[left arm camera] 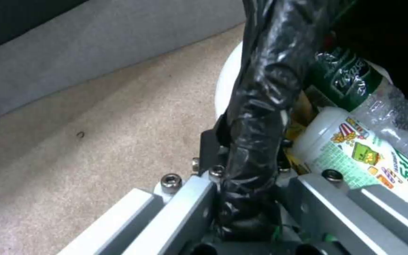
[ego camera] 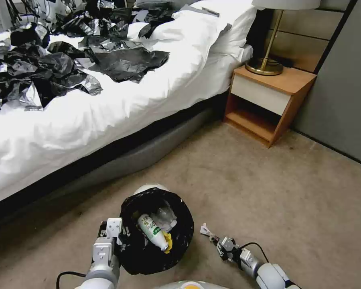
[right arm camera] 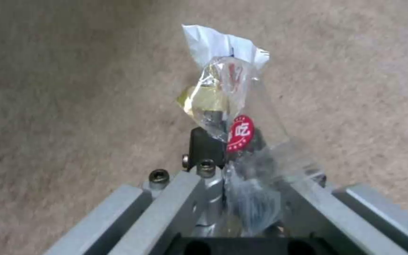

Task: Pick up the trash bin, then pick up the garbage from the floor and place it into the trash bin.

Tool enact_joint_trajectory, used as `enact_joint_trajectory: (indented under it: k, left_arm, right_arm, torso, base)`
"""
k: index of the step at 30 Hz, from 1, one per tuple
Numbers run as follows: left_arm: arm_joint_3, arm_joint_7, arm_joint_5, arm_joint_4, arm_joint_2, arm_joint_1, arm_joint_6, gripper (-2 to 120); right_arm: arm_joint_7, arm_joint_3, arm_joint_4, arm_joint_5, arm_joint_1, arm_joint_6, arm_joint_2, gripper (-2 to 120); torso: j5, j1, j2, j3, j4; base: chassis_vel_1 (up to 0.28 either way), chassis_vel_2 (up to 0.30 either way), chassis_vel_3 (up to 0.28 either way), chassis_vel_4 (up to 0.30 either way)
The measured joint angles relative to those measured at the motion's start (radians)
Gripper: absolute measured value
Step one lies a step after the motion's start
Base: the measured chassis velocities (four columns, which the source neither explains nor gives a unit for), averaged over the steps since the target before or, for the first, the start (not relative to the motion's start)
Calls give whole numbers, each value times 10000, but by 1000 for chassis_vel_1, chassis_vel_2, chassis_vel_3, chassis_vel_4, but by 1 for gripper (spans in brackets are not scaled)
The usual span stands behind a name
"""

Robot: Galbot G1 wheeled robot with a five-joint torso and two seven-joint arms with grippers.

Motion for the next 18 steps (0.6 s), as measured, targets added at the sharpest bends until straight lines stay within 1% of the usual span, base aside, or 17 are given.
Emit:
enact_joint_trajectory:
  k: [1, 3, 4, 6, 7, 8, 10, 12, 13, 14, 16, 17, 18]
  left_arm:
    - [6, 0, 0, 2, 0, -2, 0, 0]
    - [18, 2, 1, 15, 1, -14, -1, 0]
    - [18, 2, 1, 15, 1, -14, -1, 0]
    - [29, 3, -5, 18, 6, -26, -1, 0]
    - [34, 6, -10, 19, 11, -32, 0, 0]
    - [34, 6, -10, 19, 11, -32, 0, 0]
    - [40, 12, -20, 31, 26, -39, 7, 0]
    - [38, 14, -22, 54, 51, -48, 17, 0]
    - [38, 14, -22, 54, 51, -48, 17, 0]
    - [41, 20, -26, 61, 52, -50, 23, 0]
    - [43, 23, -35, 82, 45, -41, 30, 0]
    - [43, 23, -35, 82, 45, -41, 30, 0]
    - [52, 23, -59, 83, 42, -33, 48, 0]
  right_arm:
    - [21, 6, 73, 44, -21, 0, -11, 0]
    - [62, 101, 678, 262, -131, 45, -62, 0]
    - [62, 101, 678, 262, -131, 45, -62, 0]
    - [73, 175, 1375, 533, -229, 93, -128, 0]
    - [71, 220, 2058, 775, -325, 131, -210, 0]
    - [71, 220, 2058, 775, -325, 131, -210, 0]
    - [-49, 278, 3440, 1330, -561, 200, -397, 0]
    - [-479, 312, 4991, 1874, -778, 298, -505, 0]
    - [-479, 312, 4991, 1874, -778, 298, -505, 0]
    - [-910, 316, 6061, 2204, -858, 359, -536, 0]
    - [-1611, 172, 7633, 2677, -962, 370, -678, 0]
    - [-1611, 172, 7633, 2677, -962, 370, -678, 0]
    - [-1935, 15, 8203, 2836, -1016, 368, -795, 0]
  torso:
    - [1, 0, 0, 0, 0]
    - [2, 0, 0, 0, 1]
    - [2, 0, 0, 0, 1]
    - [4, 0, 0, 0, 2]
    - [3, 0, 0, 0, 2]
    - [3, 0, 0, 0, 2]
    - [1, 0, 0, -1, 3]
    - [0, 0, 0, 0, 1]
    - [0, 0, 0, 0, 1]
    - [2, 0, 0, -1, 2]
    - [-1, 0, 0, -1, 4]
    - [-1, 0, 0, -1, 4]
    - [2, 0, 0, -2, 4]
  base:
    - [0, 0, 0, 0]
    - [0, 0, 0, 0]
    - [0, 0, 0, 0]
    - [0, 0, 0, 0]
    - [0, 0, 0, 0]
    - [0, 0, 0, 0]
    - [0, 0, 0, 0]
    - [0, 0, 0, 0]
    - [0, 0, 0, 0]
    - [0, 0, 0, 0]
    - [0, 0, 0, 0]
    - [0, 0, 0, 0]
    - [0, 0, 0, 0]
